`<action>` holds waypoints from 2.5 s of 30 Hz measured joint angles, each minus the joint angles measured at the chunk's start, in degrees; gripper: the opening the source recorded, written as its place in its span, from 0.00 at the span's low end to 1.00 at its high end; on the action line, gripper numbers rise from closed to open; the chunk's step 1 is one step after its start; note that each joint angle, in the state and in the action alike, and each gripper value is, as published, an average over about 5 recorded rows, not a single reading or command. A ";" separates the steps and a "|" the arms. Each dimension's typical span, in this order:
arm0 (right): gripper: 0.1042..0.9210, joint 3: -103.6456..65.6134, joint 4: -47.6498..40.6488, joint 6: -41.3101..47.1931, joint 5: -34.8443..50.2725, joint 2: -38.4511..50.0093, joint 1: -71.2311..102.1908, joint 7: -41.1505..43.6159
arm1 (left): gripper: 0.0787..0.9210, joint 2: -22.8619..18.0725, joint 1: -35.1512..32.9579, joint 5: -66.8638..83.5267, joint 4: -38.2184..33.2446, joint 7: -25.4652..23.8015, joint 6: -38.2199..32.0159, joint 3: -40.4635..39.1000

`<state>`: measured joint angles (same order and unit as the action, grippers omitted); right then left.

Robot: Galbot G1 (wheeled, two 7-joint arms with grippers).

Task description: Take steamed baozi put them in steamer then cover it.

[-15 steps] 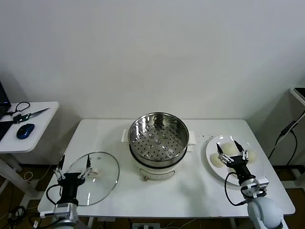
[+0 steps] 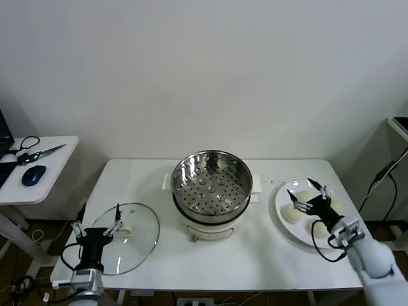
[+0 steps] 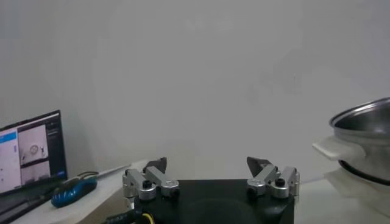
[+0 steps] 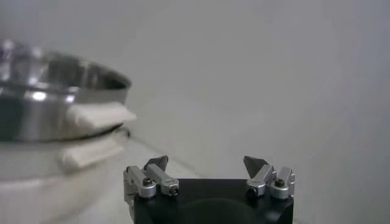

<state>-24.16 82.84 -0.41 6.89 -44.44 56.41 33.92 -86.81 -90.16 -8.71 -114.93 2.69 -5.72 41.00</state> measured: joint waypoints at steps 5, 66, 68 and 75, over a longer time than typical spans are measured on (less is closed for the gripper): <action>0.88 11.40 -7.89 -2.29 -5.98 5.65 -13.00 11.33 | 0.88 0.36 -0.41 0.94 0.52 -0.43 -0.91 0.19; 0.75 44.86 -60.56 -13.49 -42.25 -17.04 -56.69 33.86 | 0.88 1.42 0.51 5.18 1.02 1.84 2.11 2.72; 0.72 44.38 -60.88 -13.70 -42.72 -17.16 -56.80 33.85 | 0.88 1.42 0.49 5.16 1.02 1.93 2.14 2.70; 0.67 43.13 -61.17 -14.57 -43.51 -17.19 -57.44 34.06 | 0.88 1.41 0.39 5.07 0.78 2.14 2.34 2.64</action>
<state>18.97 21.67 -14.98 -36.62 -61.62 -1.03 67.98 -85.40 -89.78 -3.64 -114.15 4.82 -3.39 43.63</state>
